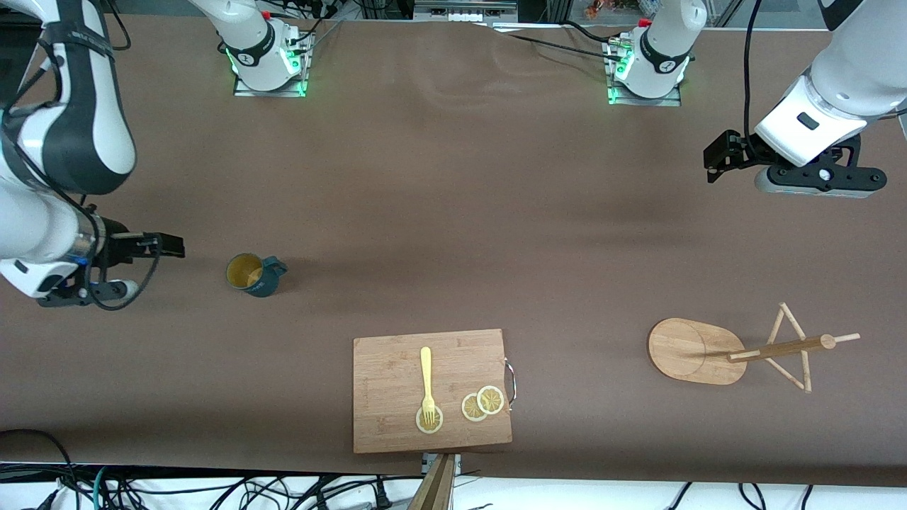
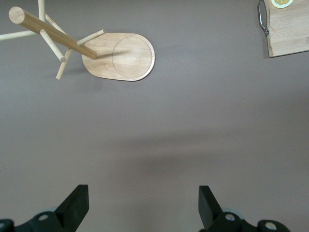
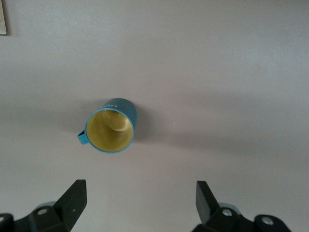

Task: Pass cup and hang on rack
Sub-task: 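Reach the right gripper down to the teal mug's rim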

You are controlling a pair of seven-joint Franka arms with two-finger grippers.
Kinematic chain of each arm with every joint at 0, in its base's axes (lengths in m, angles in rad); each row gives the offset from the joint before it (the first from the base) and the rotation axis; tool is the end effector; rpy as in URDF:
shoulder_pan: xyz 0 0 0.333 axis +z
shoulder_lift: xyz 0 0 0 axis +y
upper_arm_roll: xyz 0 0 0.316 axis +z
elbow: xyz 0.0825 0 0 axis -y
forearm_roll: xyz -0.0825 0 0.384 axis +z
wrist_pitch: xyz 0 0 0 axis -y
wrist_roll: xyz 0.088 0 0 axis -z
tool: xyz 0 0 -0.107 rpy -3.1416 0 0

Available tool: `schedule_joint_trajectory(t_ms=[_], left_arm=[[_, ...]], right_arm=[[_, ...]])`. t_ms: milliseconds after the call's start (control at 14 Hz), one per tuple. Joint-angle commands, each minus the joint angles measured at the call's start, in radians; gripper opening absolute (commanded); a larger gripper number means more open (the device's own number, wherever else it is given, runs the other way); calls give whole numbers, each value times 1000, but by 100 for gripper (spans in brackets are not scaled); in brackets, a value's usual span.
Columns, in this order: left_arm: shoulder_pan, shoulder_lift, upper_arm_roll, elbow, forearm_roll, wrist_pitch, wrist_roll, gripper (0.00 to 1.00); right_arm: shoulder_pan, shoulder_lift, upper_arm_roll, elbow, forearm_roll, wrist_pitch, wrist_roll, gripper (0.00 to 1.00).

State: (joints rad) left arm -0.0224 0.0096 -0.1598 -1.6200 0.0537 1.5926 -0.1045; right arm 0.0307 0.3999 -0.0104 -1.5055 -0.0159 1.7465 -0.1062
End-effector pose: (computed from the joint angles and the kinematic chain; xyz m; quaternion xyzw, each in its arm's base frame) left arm 0.5495 -0.0951 0.5980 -0.9987 0.0399 0.0145 0.0284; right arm 0.6587 0.0129 0.4242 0.9947 0.0653 -0.0797 0.0063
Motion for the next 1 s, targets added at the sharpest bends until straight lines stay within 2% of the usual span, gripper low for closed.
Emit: schedule_joint_trajectory(t_ms=[0,215,931], left_arm=[[10,9,-3,25,-20,-16,17,100],[10,9,-3,25,-20,-16,15,100],[9,9,-3,25,-18,-16,15,100]], right_arm=[[9,20,-2,-50,14,75,39,100],[20,22,-2,-146,19,206,68,100],[14,34,-2,-340,33,497,68,100]])
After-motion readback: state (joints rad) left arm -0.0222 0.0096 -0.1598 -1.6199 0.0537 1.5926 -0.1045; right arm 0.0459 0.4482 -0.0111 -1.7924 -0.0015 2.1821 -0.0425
